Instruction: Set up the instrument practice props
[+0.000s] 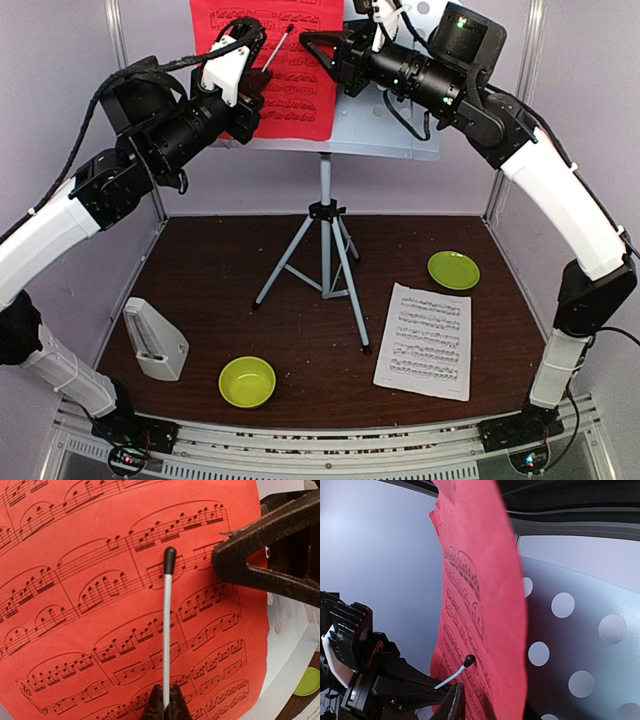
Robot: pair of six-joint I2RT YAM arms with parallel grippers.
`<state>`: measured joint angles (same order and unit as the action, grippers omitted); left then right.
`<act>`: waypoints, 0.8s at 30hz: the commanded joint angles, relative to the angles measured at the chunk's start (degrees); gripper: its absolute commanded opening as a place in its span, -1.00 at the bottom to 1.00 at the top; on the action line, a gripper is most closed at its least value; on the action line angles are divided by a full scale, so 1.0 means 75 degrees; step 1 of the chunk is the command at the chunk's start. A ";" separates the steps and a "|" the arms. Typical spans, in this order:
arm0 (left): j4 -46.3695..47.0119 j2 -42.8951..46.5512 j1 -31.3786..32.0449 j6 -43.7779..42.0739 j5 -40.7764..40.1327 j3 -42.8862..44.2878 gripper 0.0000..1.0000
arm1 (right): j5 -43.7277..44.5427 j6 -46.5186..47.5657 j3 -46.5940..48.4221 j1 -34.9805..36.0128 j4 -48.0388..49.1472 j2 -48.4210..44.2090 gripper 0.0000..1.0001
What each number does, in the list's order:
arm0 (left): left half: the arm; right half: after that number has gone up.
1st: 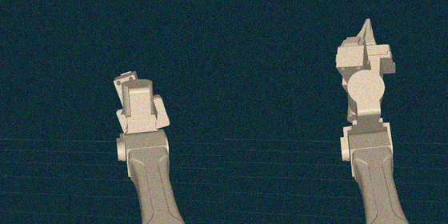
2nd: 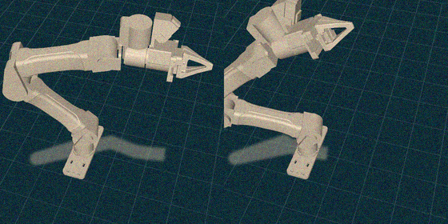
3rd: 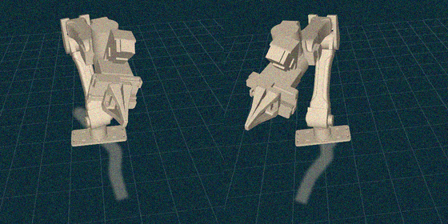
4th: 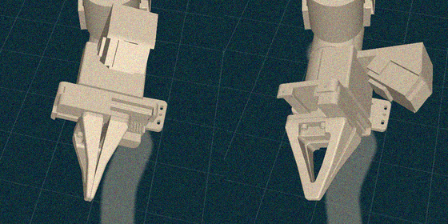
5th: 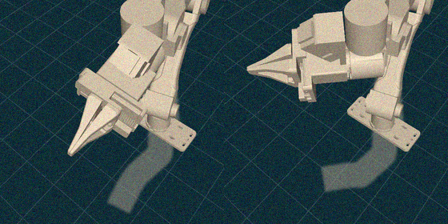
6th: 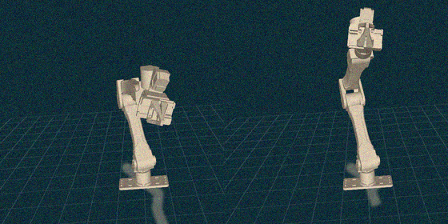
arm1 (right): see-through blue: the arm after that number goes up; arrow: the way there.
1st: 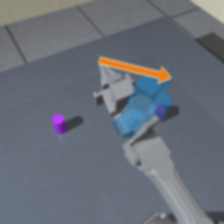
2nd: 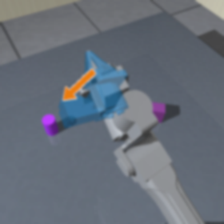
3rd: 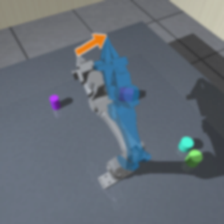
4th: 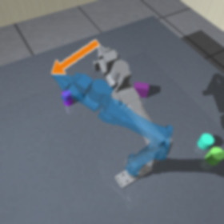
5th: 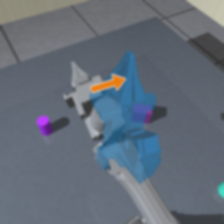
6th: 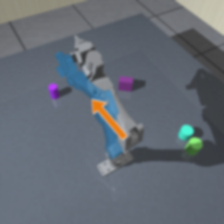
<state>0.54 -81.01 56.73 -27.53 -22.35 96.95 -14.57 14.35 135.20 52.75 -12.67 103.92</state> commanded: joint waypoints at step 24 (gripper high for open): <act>0.0272 0.0096 0.0006 0.0278 0.0376 -0.0129 0.06 | 0.0551 -0.0127 -0.0033 0.0052 0.0314 -0.0215 1.00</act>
<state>0.34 -81.01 56.69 -26.04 -20.43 95.98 -11.75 13.43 135.04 52.90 -11.70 103.94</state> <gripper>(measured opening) 0.513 0.990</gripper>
